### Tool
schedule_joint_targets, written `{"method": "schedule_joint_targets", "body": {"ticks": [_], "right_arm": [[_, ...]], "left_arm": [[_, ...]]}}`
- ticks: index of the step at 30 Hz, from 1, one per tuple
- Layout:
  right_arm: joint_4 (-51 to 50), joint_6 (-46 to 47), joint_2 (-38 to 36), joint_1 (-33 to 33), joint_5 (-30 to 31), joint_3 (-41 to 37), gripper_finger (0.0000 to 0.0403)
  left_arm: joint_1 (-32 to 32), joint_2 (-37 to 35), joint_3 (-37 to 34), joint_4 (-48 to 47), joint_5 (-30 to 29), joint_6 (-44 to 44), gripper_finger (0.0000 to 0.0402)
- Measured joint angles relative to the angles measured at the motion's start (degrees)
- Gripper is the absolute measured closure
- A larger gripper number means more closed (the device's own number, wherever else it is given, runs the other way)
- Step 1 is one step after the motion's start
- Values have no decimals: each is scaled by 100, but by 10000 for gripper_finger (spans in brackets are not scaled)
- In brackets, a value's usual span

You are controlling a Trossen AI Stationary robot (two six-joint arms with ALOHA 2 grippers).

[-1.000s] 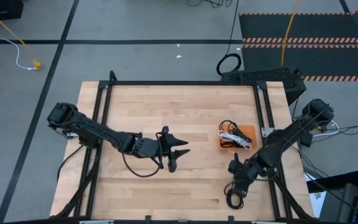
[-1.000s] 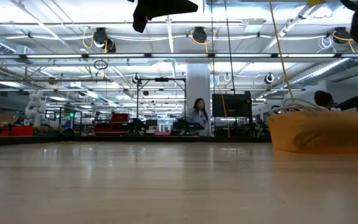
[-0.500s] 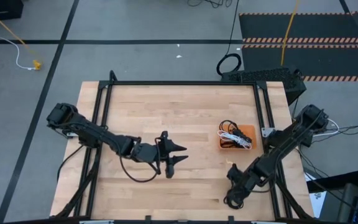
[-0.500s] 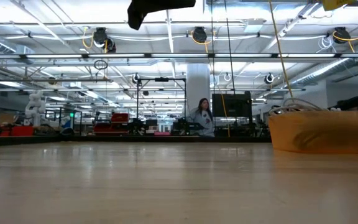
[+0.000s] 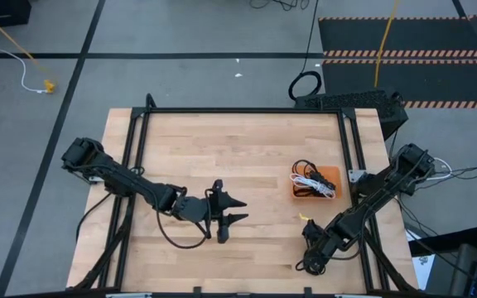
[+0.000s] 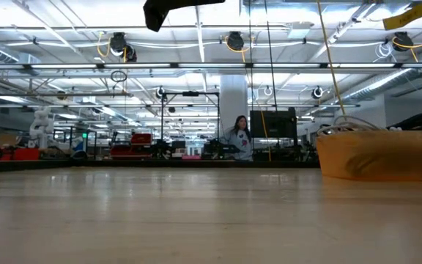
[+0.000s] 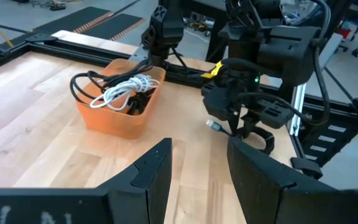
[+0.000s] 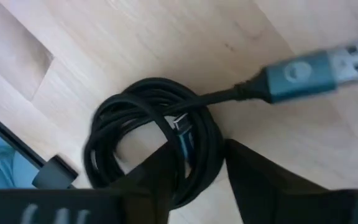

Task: Pick and place USB-C Cables
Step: Put the black charger cable into the bin

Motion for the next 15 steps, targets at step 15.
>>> {"method": "schedule_joint_targets", "body": {"ticks": [15], "right_arm": [[600,-908,-4,-14,217,2,389]], "left_arm": [[0,0,0,-111,-2,-6,245]]}}
